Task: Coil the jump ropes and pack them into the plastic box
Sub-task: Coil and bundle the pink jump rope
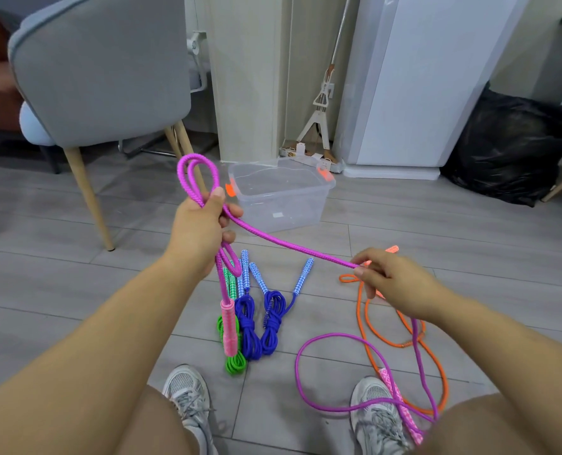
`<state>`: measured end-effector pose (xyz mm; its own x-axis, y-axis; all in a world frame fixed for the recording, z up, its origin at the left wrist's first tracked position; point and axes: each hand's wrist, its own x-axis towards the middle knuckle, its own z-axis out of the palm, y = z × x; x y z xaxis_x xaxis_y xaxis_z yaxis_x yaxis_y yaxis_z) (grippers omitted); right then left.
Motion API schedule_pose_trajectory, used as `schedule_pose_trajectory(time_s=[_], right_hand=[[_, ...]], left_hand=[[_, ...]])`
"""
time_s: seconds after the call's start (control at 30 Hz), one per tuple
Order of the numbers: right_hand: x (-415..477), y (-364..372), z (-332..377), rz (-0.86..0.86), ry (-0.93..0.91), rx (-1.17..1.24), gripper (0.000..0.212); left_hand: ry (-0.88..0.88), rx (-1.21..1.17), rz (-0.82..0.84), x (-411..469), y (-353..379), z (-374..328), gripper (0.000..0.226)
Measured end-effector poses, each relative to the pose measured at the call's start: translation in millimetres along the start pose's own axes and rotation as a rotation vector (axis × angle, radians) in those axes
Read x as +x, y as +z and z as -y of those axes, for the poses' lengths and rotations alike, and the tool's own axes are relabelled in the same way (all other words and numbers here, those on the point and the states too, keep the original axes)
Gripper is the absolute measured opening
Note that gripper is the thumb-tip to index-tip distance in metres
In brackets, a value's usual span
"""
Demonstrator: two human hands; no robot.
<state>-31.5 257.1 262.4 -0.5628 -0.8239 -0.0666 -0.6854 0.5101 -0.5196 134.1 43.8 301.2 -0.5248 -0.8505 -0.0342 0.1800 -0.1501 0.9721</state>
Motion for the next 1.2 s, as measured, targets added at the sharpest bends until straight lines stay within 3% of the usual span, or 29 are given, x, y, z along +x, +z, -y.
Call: schedule_pose_trajectory(time_s=[0.37,0.57,0.73,1.03,1.2], right_hand=[[-2.9,4.5,66.6,-0.185,-0.198,-0.175,0.019],[4.6,9.9,91.7,-0.099,-0.23,0.181,0.011],[10.8,14.6,103.5,-0.049,-0.205,0.428,0.017],[16.2,22.2,113.7,-0.141,-0.221,0.557,0.023],[23.3,26.4,114.6,-0.188,-0.211,0.539,0.014]], left_hand=[[0.001,0.133,0.144,-14.5,16.7,8.9,0.016],[0.008,0.254,0.232,-18.9,22.3,17.1,0.028],[0.021,0.326,0.267,-26.0,26.9,15.5,0.024],[-0.044,0.251,0.292,-26.7,28.2,21.3,0.039],[-0.146,0.179,0.275,-22.6,25.7,21.3,0.042]])
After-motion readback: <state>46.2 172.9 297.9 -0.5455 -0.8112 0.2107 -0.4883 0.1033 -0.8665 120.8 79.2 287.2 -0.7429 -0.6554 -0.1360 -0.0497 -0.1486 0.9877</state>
